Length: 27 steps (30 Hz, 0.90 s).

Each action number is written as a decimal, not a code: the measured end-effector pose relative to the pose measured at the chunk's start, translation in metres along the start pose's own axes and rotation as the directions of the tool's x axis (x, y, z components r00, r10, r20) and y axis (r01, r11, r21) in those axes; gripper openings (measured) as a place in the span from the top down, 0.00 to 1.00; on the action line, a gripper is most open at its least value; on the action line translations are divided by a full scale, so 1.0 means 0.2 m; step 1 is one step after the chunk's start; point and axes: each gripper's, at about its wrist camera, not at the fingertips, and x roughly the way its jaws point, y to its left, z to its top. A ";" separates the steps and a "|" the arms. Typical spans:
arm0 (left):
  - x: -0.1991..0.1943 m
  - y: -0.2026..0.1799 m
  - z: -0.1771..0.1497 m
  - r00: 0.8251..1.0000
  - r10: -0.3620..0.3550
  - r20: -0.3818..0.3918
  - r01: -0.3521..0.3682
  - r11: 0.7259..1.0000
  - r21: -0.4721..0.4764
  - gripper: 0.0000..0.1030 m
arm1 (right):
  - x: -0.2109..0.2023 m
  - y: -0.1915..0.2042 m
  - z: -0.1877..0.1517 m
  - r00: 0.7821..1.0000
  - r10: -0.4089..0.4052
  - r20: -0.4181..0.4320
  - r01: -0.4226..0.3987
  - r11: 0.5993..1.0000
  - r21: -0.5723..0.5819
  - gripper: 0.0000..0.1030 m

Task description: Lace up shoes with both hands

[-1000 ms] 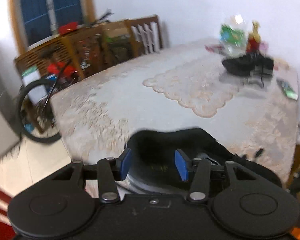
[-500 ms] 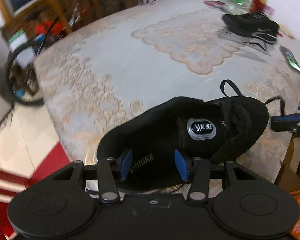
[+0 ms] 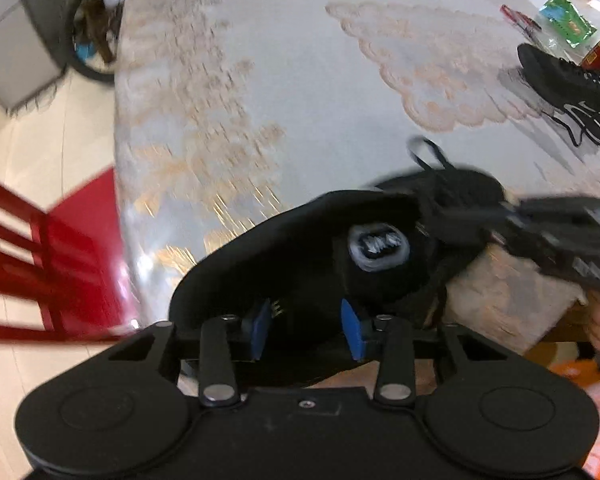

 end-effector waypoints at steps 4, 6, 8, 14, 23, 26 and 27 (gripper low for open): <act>-0.02 -0.06 -0.06 0.999 0.037 -0.004 -0.038 0.998 -0.056 0.64 | -0.03 0.02 0.03 0.997 0.048 -0.065 -0.048 0.999 0.001 0.99; -0.06 -0.06 -0.07 0.998 0.056 0.026 -0.054 0.996 -0.069 0.63 | -0.05 0.06 0.05 0.993 0.069 -0.096 -0.072 0.997 -0.029 0.99; -0.10 -0.05 -0.08 0.996 0.068 0.059 -0.064 0.995 -0.072 0.62 | -0.08 0.12 0.07 0.988 0.084 -0.128 -0.092 0.994 -0.060 0.98; -0.13 -0.02 -0.05 0.989 0.013 0.148 -0.017 1.000 0.024 0.56 | -0.03 0.12 0.10 0.965 0.115 -0.238 -0.083 0.987 0.140 0.98; -0.13 0.01 -0.04 0.988 -0.031 0.152 0.012 0.992 0.128 0.55 | -0.05 0.17 0.01 0.988 0.074 -0.135 -0.047 0.980 0.193 0.98; -0.12 0.01 -0.05 0.987 -0.040 0.157 0.018 0.990 0.137 0.54 | -0.07 0.17 -0.01 0.992 0.077 -0.102 -0.055 0.978 0.203 0.98; -0.12 0.01 -0.06 0.987 -0.043 0.158 0.021 0.990 0.137 0.54 | -0.08 0.18 -0.02 0.993 0.076 -0.088 -0.057 0.977 0.207 0.98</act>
